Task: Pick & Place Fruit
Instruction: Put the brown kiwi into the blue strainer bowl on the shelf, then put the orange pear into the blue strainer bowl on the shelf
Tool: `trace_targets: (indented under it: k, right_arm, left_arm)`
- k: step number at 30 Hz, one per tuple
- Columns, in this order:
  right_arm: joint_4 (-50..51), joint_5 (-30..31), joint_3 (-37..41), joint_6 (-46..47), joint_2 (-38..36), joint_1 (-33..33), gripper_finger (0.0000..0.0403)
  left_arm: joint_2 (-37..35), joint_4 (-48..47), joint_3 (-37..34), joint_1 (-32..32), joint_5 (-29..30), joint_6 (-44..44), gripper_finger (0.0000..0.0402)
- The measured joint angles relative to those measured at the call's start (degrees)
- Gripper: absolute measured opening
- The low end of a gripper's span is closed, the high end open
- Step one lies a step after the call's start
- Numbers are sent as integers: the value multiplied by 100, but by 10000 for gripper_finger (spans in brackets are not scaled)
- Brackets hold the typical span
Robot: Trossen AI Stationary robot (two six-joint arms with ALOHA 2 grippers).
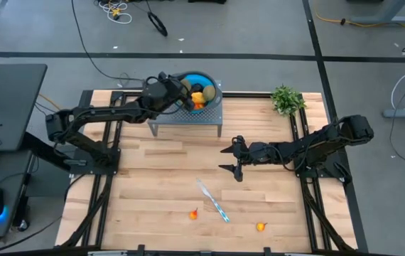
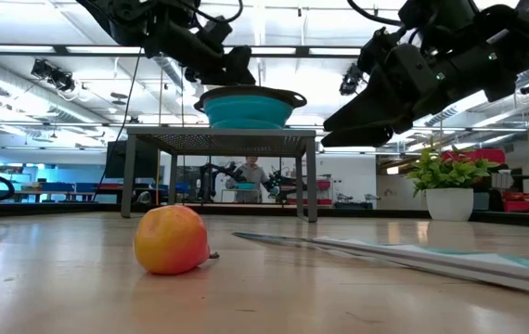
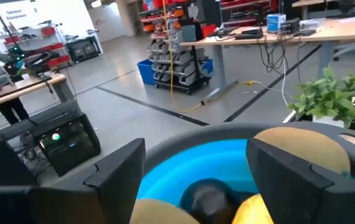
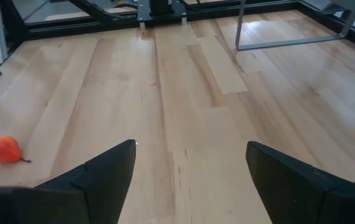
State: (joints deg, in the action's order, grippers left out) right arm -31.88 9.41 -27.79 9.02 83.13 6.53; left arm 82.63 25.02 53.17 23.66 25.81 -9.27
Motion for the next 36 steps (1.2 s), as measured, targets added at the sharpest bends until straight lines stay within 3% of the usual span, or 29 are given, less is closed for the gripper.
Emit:
trace_targets:
  k: [11, 18, 27, 36]
  right_arm:
    - [-5, 272, 0, 259, 223, 117, 316]
    - [-5, 286, 0, 366, 291, 130, 316]
    - [-9, 302, 0, 354, 291, 216, 316]
    - [-11, 302, 0, 143, 291, 214, 316]
  left_arm:
    - [0, -72, 0, -42, 10, 99, 331]
    - [-60, -74, -2, -332, 8, 69, 333]
    - [-755, -48, -2, -1353, 50, -63, 332]
    - [-857, -1342, 0, -2523, 46, 642, 332]
